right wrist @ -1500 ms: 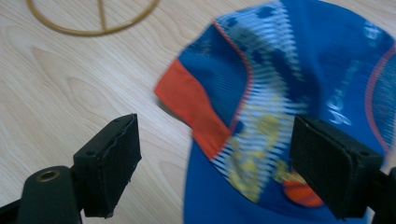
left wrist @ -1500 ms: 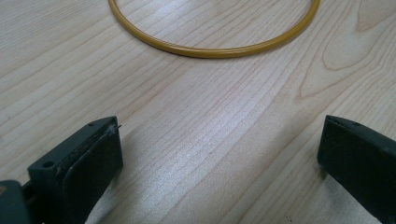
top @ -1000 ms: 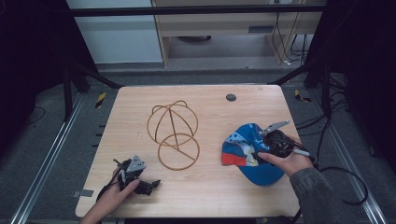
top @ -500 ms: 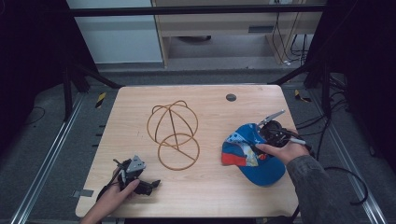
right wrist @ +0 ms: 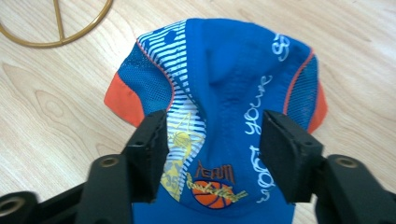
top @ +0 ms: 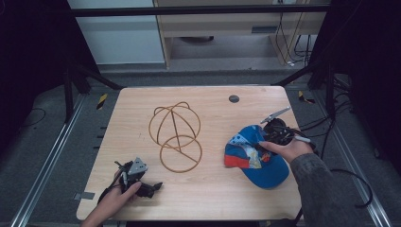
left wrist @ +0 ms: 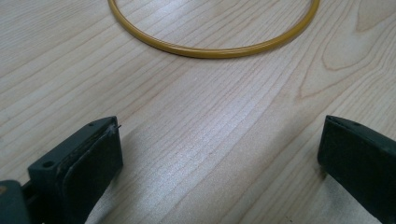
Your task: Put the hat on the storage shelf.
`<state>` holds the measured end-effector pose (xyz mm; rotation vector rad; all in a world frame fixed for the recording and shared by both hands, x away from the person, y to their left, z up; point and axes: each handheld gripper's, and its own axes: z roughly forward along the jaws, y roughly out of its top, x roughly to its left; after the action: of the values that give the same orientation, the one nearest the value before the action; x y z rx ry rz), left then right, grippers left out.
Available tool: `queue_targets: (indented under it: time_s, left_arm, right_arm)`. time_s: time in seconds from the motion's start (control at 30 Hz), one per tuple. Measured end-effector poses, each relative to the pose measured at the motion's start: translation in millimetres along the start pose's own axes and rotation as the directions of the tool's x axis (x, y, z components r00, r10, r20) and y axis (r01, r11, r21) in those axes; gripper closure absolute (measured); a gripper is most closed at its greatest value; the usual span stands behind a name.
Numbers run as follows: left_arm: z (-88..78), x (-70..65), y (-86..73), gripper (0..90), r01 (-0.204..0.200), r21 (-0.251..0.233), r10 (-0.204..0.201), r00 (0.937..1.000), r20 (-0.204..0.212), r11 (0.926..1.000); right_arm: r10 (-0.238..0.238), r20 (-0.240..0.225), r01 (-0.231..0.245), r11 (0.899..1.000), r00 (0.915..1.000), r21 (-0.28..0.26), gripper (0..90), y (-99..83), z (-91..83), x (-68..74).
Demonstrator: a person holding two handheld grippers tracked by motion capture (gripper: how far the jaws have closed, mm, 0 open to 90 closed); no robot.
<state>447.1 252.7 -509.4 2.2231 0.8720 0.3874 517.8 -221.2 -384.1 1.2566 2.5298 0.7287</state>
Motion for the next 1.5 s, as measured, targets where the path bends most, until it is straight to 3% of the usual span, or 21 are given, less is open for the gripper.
queue_targets:
  time_s: [0.3, 0.47, 0.6, 0.77, 0.93, 1.23, 1.5]
  left_arm:
    - [0.0, 0.0, 0.0, 0.0, 0.0, 0.0, 0.0, 1.0, 0.0, 1.0]
    - [0.0, 0.1, 0.0, 0.0, -0.001, 0.0, 0.001, 1.0, 0.0, 1.0]
    - [0.0, 0.1, 0.0, 0.0, -0.001, 0.0, 0.001, 1.0, 0.001, 1.0]
    - [0.0, 0.1, 0.1, 0.0, -0.001, 0.0, 0.001, 1.0, 0.001, 1.0]
    - [0.0, 0.1, 0.0, 0.0, -0.001, 0.0, 0.001, 1.0, 0.001, 1.0]
    - [0.0, 0.1, 0.0, 0.0, -0.001, 0.0, 0.001, 1.0, 0.001, 1.0]
    - [0.0, 0.1, 0.0, 0.0, -0.001, 0.0, 0.001, 1.0, 0.001, 1.0]
  right_arm:
    - [0.046, 0.007, -0.046, 0.998, 0.9989, 0.037, 43.0, -6.0, 27.7, -0.8]
    - [0.045, 0.028, -0.047, 0.998, 0.9986, 0.05, 49.6, -5.8, 34.2, -0.8]
    - [0.046, 0.023, -0.048, 0.996, 0.9987, 0.074, 58.1, -6.6, 38.7, -1.0]
    - [0.046, -0.001, -0.046, 0.995, 0.9989, 0.089, 81.3, -9.3, 42.8, -1.7]
    - [0.049, -0.035, -0.046, 0.996, 0.9982, 0.081, 89.7, -9.2, 39.8, -3.1]
    - [0.057, -0.067, -0.054, 0.997, 0.9961, 0.053, 90.0, -10.7, 25.6, -7.3]
    - [0.048, -0.078, -0.047, 0.999, 0.9958, 0.014, 90.0, -5.9, 2.2, -5.9]
